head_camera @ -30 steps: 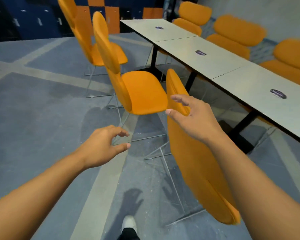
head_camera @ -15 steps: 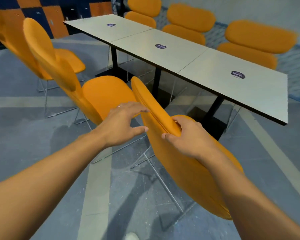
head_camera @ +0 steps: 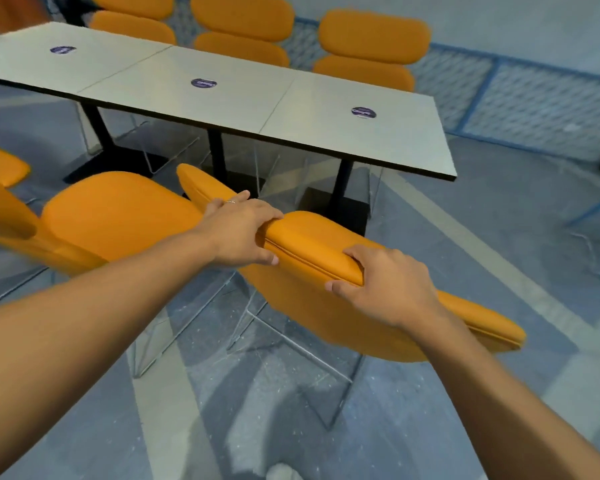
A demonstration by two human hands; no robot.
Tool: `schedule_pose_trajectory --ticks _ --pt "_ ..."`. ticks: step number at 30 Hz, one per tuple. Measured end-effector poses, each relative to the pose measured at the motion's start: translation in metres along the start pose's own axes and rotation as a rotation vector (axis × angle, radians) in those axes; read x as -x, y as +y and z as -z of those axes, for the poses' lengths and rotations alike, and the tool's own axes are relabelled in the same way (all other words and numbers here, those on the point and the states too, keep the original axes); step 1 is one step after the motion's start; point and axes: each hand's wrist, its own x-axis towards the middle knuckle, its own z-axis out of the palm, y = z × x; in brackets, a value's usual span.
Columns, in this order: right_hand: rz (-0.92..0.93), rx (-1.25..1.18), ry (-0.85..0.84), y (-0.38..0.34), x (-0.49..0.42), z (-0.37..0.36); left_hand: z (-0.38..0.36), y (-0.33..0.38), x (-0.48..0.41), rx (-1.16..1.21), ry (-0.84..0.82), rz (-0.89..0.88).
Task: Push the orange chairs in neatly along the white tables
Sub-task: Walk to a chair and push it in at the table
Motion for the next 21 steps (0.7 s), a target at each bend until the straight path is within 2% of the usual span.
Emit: schedule_pose_trajectory --ticks 5,9,16,21 --pt "-0.122 0.188 0.133 0.004 0.026 -0.007 -0.015 -0.002 -0.011 -0.105 0.061 -0.068" --pt "-0.243 0.311 0.225 0.004 0.033 -0.012 -0.027 -0.007 -0.013 -0.094 0.191 -0.114" --pt "-0.227 0.381 0.314 0.006 0.020 -0.012 -0.034 -0.012 -0.023 -0.018 0.357 -0.152" --pt "-0.212 0.393 0.324 0.014 0.013 -0.011 -0.039 -0.011 -0.031 0.008 0.402 -0.151"
